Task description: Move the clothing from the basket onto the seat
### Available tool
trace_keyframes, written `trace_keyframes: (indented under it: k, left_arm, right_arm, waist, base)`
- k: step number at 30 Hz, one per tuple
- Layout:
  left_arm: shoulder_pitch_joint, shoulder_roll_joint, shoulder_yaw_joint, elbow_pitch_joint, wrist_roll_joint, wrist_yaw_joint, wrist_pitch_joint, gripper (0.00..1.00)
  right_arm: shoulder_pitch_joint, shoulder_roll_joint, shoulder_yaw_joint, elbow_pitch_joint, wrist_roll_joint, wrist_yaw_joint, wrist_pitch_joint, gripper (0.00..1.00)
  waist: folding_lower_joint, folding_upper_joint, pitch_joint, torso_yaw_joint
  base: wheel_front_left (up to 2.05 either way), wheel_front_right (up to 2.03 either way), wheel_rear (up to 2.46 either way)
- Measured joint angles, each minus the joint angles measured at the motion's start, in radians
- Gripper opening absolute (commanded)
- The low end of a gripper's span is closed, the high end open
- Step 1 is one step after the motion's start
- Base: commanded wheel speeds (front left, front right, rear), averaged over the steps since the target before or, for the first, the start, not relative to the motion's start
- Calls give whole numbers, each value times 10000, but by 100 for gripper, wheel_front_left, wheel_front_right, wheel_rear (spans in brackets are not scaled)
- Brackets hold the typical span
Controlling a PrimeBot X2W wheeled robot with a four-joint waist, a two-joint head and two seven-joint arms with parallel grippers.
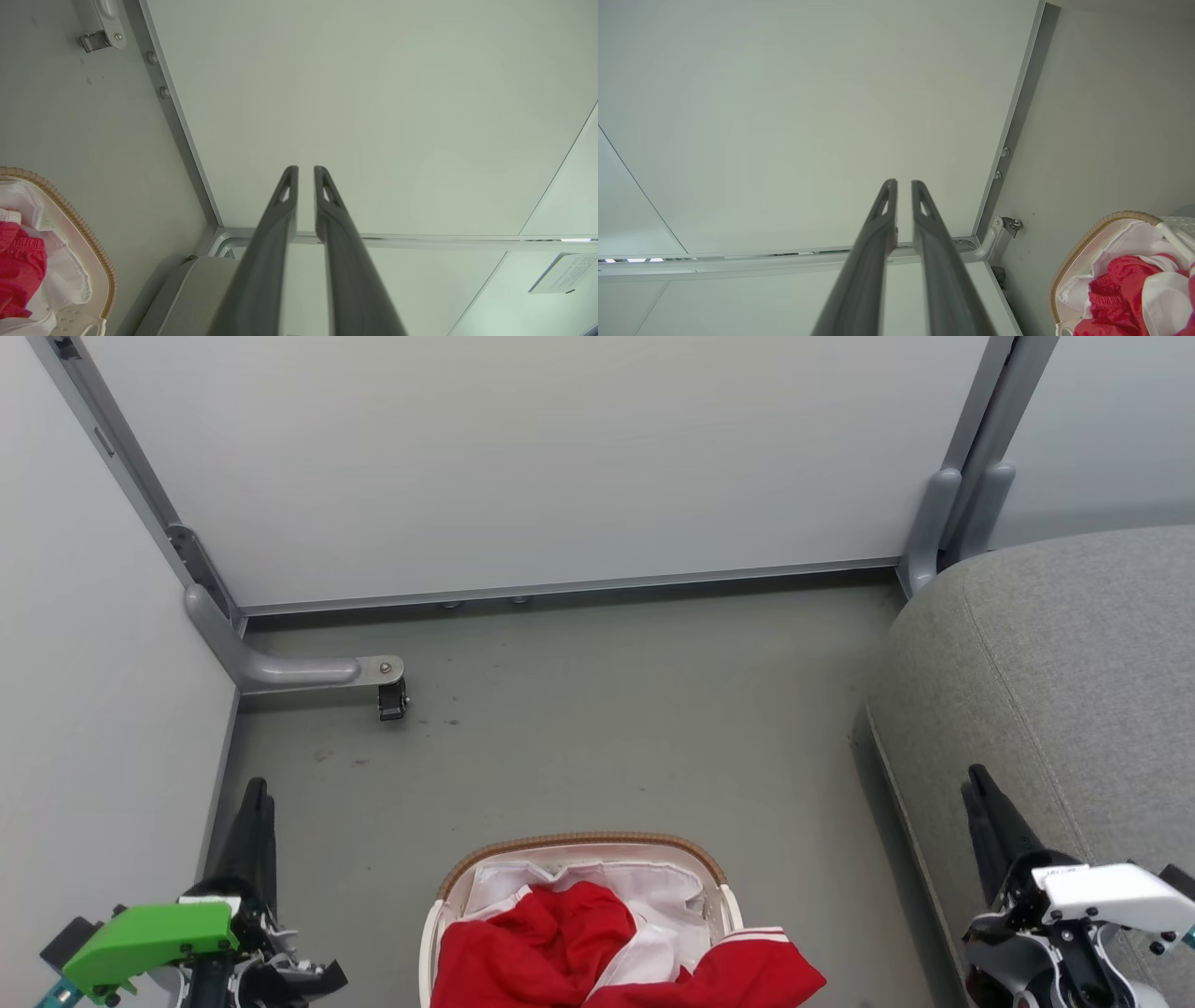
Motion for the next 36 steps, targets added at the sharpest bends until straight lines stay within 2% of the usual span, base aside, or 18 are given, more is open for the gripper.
trace_keyframes:
  k: [1,2,8,12,36]
  left_arm:
    - [63,-21,-8,82,0,0,-2,0]
    - [145,-42,-13,169,0,0,-2,100]
    - [242,-35,-111,240,194,0,-286,100]
    - [241,27,-176,263,823,0,-491,100]
    - [234,211,-491,334,6316,96,-1469,100]
  right_arm:
    - [62,29,8,77,0,0,0,0]
    - [134,59,13,157,-2,-2,-2,100]
    - [208,-8,190,123,-259,-2,-261,100]
    - [191,-146,351,94,-788,-2,-468,100]
    - [-86,-439,986,-29,-5509,-2,-1473,100]
  waist:
    - [0,0,0,0]
    - [0,0,2,0]
    - [0,0,14,1]
    - [0,0,28,0]
    - [0,0,143,-12]
  base:
    - [0,0,0]
    - [0,0,0]
    - [0,0,0]
    - [0,0,0]
    - [0,0,0]
